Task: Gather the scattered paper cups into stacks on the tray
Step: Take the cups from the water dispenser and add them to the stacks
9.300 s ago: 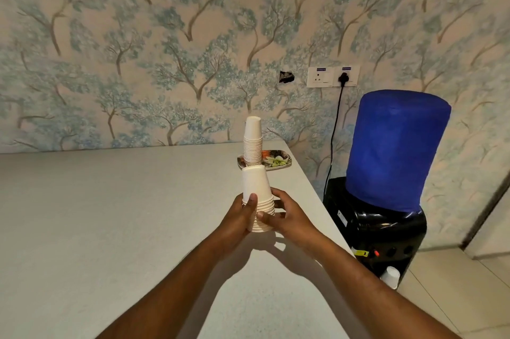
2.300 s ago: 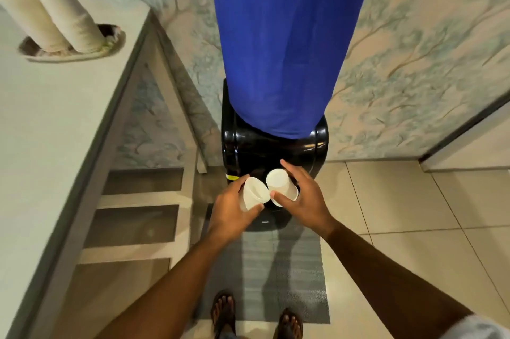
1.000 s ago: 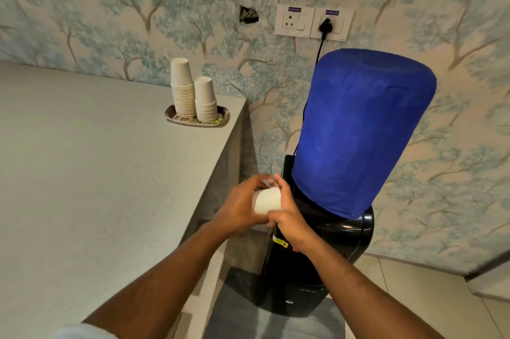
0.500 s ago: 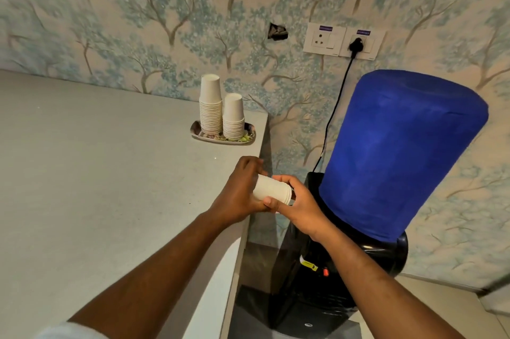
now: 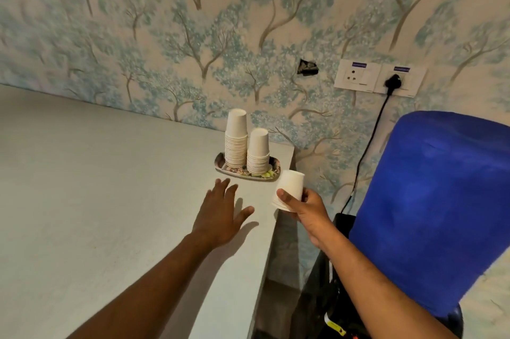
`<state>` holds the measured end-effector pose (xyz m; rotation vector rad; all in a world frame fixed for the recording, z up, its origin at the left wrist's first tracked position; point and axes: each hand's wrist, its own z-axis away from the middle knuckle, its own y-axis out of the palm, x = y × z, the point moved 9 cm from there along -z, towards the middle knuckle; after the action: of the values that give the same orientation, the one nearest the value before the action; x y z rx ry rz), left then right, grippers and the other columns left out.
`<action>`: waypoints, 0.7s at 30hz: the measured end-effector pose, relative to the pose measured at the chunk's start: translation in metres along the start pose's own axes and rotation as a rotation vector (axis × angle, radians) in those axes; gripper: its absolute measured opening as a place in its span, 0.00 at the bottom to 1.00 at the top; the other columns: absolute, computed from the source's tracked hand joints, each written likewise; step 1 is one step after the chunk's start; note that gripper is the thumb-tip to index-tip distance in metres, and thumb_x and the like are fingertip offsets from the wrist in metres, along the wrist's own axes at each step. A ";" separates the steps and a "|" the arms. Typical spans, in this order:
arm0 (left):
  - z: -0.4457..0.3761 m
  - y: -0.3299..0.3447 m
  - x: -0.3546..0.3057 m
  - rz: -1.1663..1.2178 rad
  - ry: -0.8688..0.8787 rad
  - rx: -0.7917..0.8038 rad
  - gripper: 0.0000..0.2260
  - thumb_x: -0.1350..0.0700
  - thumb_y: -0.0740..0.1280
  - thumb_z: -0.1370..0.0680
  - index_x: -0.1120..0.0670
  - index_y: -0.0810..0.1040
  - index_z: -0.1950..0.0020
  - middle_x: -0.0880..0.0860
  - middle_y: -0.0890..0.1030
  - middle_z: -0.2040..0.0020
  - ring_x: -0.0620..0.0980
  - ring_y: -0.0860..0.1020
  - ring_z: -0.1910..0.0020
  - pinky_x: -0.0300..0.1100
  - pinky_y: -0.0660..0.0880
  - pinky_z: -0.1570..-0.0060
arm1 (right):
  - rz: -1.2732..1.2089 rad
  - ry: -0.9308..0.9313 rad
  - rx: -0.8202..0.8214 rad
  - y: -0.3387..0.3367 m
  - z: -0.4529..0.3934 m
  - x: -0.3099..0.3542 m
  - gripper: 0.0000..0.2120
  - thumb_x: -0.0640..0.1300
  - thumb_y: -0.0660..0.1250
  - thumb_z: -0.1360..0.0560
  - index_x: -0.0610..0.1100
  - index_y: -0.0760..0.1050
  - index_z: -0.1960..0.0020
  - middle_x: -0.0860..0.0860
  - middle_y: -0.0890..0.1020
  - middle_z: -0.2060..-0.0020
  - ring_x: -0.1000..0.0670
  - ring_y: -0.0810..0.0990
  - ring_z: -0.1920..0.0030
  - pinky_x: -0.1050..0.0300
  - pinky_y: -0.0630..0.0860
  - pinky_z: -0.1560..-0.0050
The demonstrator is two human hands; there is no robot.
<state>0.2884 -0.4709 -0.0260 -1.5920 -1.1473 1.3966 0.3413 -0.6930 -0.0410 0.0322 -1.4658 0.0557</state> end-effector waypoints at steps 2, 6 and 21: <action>-0.003 0.007 0.014 -0.103 -0.061 0.023 0.42 0.26 0.45 0.25 0.50 0.53 0.18 0.52 0.49 0.16 0.56 0.45 0.18 0.58 0.48 0.20 | -0.024 -0.026 -0.025 0.010 -0.016 0.014 0.46 0.60 0.84 0.48 0.42 0.75 0.36 0.45 0.84 0.43 0.48 0.85 0.47 0.54 0.82 0.53; -0.002 0.025 0.041 -0.184 -0.124 0.020 0.39 0.29 0.44 0.21 0.51 0.49 0.17 0.52 0.48 0.16 0.54 0.44 0.18 0.57 0.46 0.20 | -0.035 -0.113 -0.074 0.027 -0.051 0.047 0.31 0.49 0.84 0.35 0.43 0.76 0.36 0.45 0.84 0.43 0.48 0.85 0.47 0.45 0.83 0.45; -0.009 0.037 0.054 -0.191 -0.169 -0.009 0.39 0.27 0.39 0.24 0.47 0.49 0.17 0.49 0.47 0.16 0.51 0.43 0.18 0.56 0.43 0.20 | 0.388 -0.471 -0.188 0.076 -0.133 0.138 0.34 0.59 0.79 0.32 0.47 0.72 0.33 0.49 0.82 0.37 0.45 0.81 0.41 0.54 0.74 0.49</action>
<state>0.3041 -0.4329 -0.0772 -1.3508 -1.3681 1.4201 0.4834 -0.6070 0.0810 -0.4184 -1.9246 0.2381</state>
